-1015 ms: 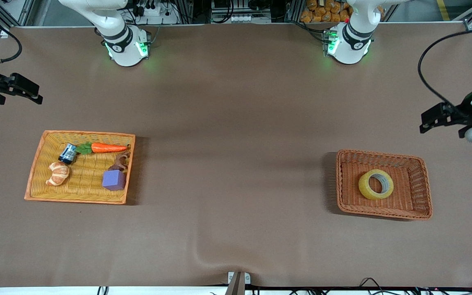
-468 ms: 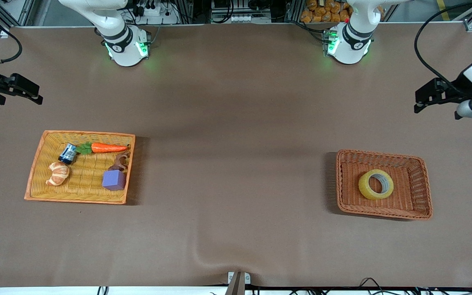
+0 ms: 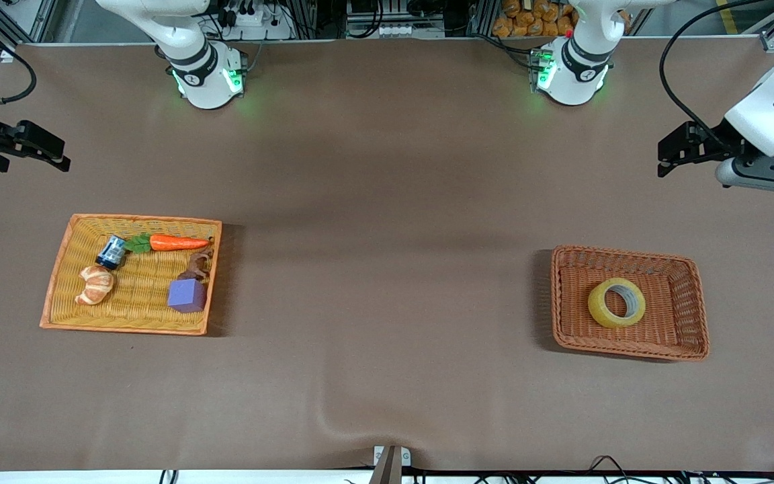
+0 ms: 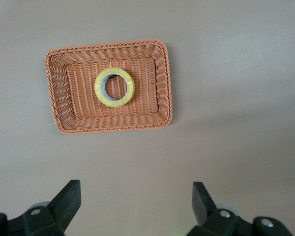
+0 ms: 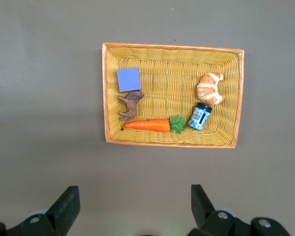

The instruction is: Transfer tape with both arms

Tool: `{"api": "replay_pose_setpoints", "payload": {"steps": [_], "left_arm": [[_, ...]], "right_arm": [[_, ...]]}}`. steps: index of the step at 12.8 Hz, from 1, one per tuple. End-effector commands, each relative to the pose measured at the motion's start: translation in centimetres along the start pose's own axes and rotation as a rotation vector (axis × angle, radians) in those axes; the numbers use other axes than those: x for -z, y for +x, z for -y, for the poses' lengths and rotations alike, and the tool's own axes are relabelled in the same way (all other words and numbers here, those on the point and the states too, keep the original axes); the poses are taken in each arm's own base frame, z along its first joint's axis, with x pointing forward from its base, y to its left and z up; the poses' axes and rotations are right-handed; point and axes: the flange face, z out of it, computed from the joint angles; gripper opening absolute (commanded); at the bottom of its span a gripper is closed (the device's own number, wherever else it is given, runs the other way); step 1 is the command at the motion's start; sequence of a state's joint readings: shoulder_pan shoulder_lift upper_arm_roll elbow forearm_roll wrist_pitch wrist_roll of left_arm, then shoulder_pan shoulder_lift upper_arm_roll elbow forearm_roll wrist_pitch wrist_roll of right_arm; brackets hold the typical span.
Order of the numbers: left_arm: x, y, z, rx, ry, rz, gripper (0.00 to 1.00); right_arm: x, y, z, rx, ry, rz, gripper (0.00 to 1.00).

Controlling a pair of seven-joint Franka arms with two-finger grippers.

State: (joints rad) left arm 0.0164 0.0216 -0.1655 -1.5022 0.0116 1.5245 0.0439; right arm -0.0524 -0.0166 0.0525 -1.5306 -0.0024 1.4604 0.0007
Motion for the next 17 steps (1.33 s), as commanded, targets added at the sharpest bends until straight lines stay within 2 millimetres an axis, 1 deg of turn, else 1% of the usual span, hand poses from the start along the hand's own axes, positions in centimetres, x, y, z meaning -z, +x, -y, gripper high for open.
{"api": "replay_pose_setpoints", "payload": {"steps": [1, 2, 3, 11, 13, 15, 17], "left_arm": [[0.5, -0.4, 0.3, -0.004, 0.051, -0.020, 1.00], [0.5, 0.3, 1.0, 0.006, 0.046, -0.025, 1.00], [1.2, 0.5, 0.8, 0.004, 0.044, -0.037, 1.00], [1.1, 0.4, 1.6, 0.017, 0.031, -0.030, 1.00], [0.8, -0.1, 4.1, 0.065, 0.013, -0.003, 1.00], [0.5, -0.3, 6.4, 0.116, -0.049, -0.001, 1.00], [0.1, -0.3, 6.8, 0.126, -0.040, 0.011, 1.00]], "right_arm": [[0.4, 0.2, 0.0, -0.017, -0.005, -0.002, 1.00], [0.4, 0.2, 0.0, -0.017, -0.005, -0.002, 1.00], [0.4, 0.2, 0.0, -0.017, -0.005, -0.002, 1.00], [0.4, 0.2, 0.0, -0.017, -0.005, -0.002, 1.00], [0.4, 0.2, 0.0, -0.015, -0.005, -0.002, 1.00], [0.4, 0.2, 0.0, -0.017, -0.005, -0.002, 1.00], [0.4, 0.2, 0.0, -0.017, -0.005, -0.002, 1.00]]}}
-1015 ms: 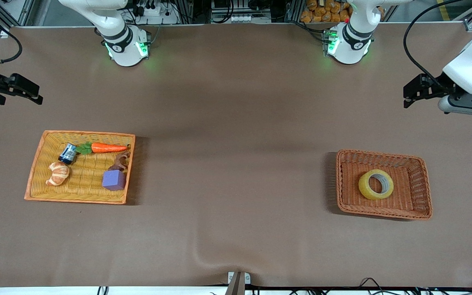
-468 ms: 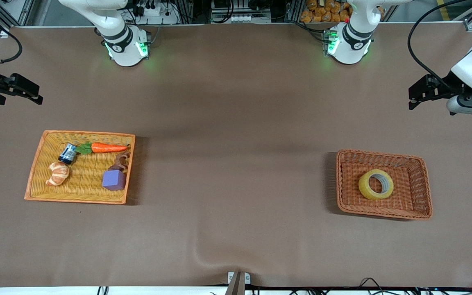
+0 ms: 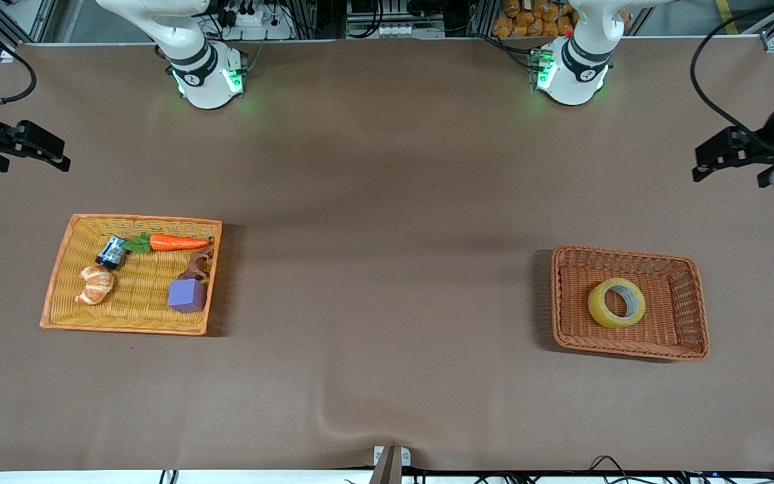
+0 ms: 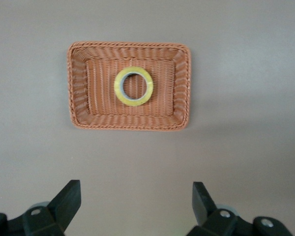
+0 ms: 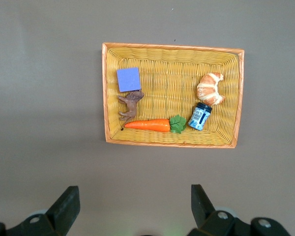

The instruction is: Transfer tape with both arms

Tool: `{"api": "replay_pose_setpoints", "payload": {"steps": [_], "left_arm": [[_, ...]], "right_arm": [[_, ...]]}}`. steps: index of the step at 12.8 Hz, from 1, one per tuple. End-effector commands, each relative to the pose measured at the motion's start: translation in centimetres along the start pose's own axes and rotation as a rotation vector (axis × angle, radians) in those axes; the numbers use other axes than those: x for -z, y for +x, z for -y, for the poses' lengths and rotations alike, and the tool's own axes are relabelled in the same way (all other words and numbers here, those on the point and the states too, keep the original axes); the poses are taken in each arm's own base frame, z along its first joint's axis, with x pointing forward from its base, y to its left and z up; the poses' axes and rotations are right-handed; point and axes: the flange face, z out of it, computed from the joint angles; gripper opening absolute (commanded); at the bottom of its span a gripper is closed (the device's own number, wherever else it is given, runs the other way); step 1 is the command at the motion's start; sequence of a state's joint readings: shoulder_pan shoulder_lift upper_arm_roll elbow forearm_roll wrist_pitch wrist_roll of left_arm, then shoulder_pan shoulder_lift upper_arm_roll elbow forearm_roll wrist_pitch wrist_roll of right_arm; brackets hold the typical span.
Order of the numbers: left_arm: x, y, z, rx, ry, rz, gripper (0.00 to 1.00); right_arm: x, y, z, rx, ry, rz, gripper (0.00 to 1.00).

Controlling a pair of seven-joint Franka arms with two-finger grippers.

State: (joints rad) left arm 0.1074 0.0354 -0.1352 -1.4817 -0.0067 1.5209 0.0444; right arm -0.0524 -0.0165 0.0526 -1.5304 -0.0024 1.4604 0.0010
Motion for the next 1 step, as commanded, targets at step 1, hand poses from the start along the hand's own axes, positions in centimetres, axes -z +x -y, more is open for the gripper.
{"api": "replay_pose_setpoints", "payload": {"steps": [1], "left_arm": [[-0.06, -0.07, 0.29, 0.010, -0.019, 0.024, 1.00]], "right_arm": [[0.39, 0.24, -0.01, -0.017, -0.005, -0.001, 1.00]]}}
